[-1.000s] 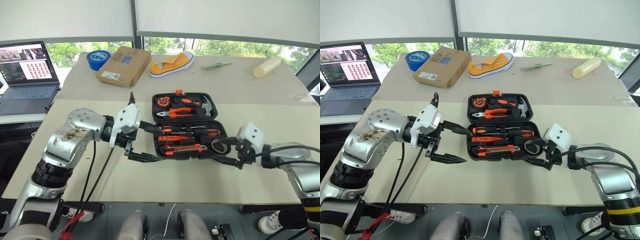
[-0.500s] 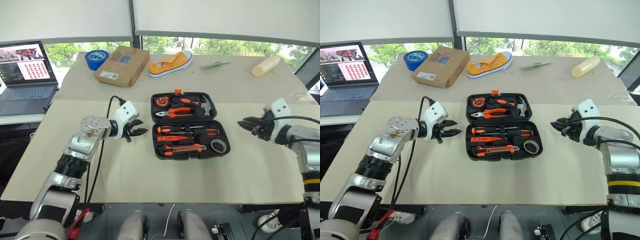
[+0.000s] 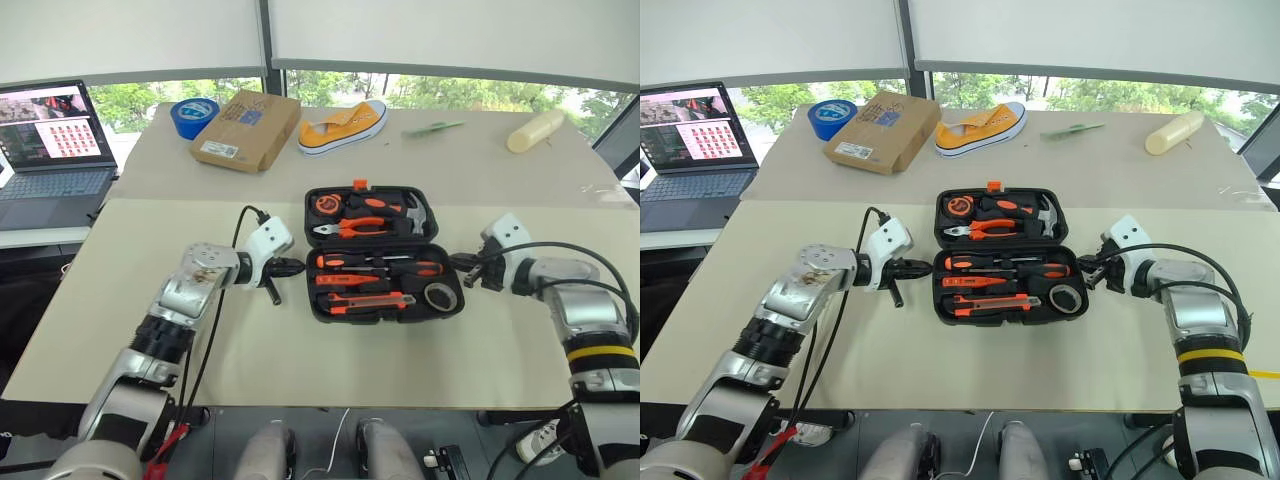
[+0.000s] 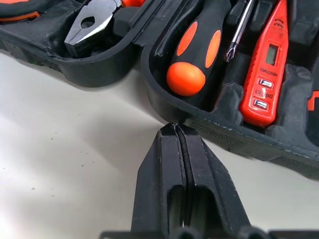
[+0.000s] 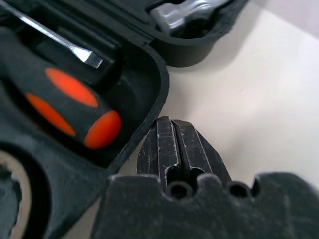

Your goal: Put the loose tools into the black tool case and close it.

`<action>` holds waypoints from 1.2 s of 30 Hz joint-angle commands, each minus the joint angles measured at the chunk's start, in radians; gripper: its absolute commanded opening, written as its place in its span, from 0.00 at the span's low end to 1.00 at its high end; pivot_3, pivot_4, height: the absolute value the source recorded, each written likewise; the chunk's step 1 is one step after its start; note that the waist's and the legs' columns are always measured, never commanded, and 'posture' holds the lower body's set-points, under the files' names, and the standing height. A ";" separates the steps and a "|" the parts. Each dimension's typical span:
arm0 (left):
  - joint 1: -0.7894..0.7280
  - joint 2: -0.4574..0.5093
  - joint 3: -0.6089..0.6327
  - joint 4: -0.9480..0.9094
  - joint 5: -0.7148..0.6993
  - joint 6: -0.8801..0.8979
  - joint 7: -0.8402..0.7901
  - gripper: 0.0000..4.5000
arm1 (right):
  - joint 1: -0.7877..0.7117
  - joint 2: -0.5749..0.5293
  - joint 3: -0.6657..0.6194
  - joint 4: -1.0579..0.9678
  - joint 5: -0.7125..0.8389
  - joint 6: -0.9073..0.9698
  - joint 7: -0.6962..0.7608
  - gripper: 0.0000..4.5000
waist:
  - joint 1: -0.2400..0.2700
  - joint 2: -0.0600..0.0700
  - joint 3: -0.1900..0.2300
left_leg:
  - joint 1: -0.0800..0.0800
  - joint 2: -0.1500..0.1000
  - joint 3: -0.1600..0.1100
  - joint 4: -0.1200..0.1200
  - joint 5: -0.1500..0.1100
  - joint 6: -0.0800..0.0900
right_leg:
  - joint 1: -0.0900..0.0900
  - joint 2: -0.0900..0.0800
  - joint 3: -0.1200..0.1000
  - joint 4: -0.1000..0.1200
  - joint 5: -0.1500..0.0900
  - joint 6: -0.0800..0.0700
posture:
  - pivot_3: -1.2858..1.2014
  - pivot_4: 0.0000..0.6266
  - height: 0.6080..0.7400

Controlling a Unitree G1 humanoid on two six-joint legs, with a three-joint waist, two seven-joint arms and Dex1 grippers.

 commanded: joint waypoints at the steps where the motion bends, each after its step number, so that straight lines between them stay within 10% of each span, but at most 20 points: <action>1: 0.049 0.029 -0.031 -0.182 -0.098 0.024 -0.138 0.01 | 0.108 -0.021 -0.007 -0.263 0.106 0.060 0.106 0.00 | 0.001 0.000 0.000 | -0.001 0.000 0.000 0.000 0.000 0.000 | -0.001 0.000 0.000 0.000 0.000 0.000 | 0.52 0.24 0.96; 13: 0.193 0.148 -0.003 -0.246 -0.029 0.028 -0.109 0.01 | 0.382 -0.058 -0.120 -0.507 0.056 0.089 -0.017 0.00 | 0.004 0.000 0.000 | 0.002 0.000 0.000 0.001 -0.004 0.008 | 0.002 0.000 0.000 0.000 0.000 0.000 | 0.52 0.24 0.96; 22: 0.096 0.142 0.202 -0.182 -0.196 0.332 -0.025 0.68 | 0.368 -0.090 -0.280 -0.552 0.149 0.286 -0.112 0.63 | 0.004 0.000 0.000 | 0.004 0.000 0.000 0.001 -0.004 0.008 | 0.003 0.000 0.000 0.001 0.000 0.000 | 0.52 0.24 0.96; 26: -0.106 0.014 0.294 -0.013 -0.275 0.538 0.103 1.00 | 0.144 -0.022 -0.265 -0.488 0.221 0.451 -0.204 0.95 | 0.004 0.000 0.000 | 0.004 -0.001 0.000 0.003 -0.004 0.007 | 0.004 0.000 0.000 0.001 0.000 0.000 | 0.52 0.24 0.96; 36: -0.299 -0.196 0.296 0.334 -0.195 0.514 0.360 1.00 | -0.194 0.140 -0.152 -0.117 0.155 0.536 -0.389 1.00 | -0.007 0.000 0.000 | 0.002 -0.003 0.000 0.000 0.001 -0.002 | 0.001 0.000 0.000 0.001 0.000 0.000 | 0.52 0.24 0.96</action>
